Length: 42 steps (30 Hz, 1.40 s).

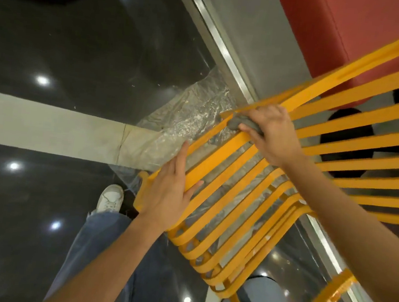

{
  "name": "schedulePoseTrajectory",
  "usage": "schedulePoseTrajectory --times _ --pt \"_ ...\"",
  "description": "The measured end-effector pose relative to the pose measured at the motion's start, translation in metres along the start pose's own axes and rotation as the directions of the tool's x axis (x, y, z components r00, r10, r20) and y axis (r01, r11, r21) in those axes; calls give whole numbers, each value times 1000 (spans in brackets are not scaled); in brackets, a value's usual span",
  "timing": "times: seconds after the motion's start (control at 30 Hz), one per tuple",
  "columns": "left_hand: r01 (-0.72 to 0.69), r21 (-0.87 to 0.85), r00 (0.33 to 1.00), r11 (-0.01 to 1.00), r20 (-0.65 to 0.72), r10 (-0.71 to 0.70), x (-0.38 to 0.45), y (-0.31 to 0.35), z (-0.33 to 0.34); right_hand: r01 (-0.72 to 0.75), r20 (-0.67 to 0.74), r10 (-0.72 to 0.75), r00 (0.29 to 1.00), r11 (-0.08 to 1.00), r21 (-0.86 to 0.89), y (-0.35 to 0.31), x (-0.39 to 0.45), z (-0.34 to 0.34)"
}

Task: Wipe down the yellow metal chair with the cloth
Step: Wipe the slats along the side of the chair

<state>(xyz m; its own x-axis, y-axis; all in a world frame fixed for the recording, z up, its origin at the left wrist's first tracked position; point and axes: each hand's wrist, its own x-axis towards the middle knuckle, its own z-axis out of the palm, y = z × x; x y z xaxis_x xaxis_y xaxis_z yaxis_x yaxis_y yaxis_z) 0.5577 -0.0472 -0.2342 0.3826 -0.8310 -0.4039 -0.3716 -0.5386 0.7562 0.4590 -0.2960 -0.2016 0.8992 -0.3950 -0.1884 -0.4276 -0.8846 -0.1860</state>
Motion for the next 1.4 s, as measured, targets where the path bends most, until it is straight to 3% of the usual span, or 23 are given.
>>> schedulePoseTrajectory --times 0.07,0.17,0.27,0.37,0.53,0.67,0.83,0.9,0.97,1.07,1.17,1.23,1.3,1.4 --pt "-11 -17 1000 1000 -23 11 -2 2 -1 127 92 -137 986 986 109 -38 -13 17" --pt "-18 -12 999 1000 -46 17 -1 1 -2 241 168 -256 952 965 104 -40 -12 13" --pt "-14 -14 999 1000 -38 13 -2 2 -2 53 95 -49 994 998 -44 15 9 -14" --pt "-12 20 999 1000 -42 13 -2 2 -1 -141 -8 142 990 968 -210 47 17 -29" --pt "-19 72 999 997 -34 22 -2 0 1 -42 86 39 996 998 37 -41 -12 15" --pt "-22 101 999 995 -31 25 -2 -2 3 41 15 -43 999 991 126 -83 -38 39" --pt "-36 88 999 995 -28 39 -2 -5 3 -125 -164 149 975 981 147 -78 -33 45" --pt "-40 85 999 996 -33 42 -2 -6 4 -221 -216 281 935 939 263 -92 -37 51" --pt "-22 74 999 997 -29 24 -2 -7 4 -295 -251 455 855 822 487 -112 -46 58" --pt "-11 55 999 998 -30 12 -1 -10 3 -278 -218 716 663 506 817 -148 -48 62" --pt "-18 -32 998 999 -66 15 0 -7 3 -256 -116 900 420 240 936 -172 -33 54" --pt "-22 -108 997 994 -79 13 -1 -3 1 -267 -8 954 299 92 959 -173 -32 56" --pt "-19 -131 998 991 -62 11 -1 -3 0 -231 156 949 273 -93 969 -175 -40 63" --pt "9 -148 1000 989 -13 -11 2 -8 1 -277 326 891 317 -242 930 -200 -62 63"
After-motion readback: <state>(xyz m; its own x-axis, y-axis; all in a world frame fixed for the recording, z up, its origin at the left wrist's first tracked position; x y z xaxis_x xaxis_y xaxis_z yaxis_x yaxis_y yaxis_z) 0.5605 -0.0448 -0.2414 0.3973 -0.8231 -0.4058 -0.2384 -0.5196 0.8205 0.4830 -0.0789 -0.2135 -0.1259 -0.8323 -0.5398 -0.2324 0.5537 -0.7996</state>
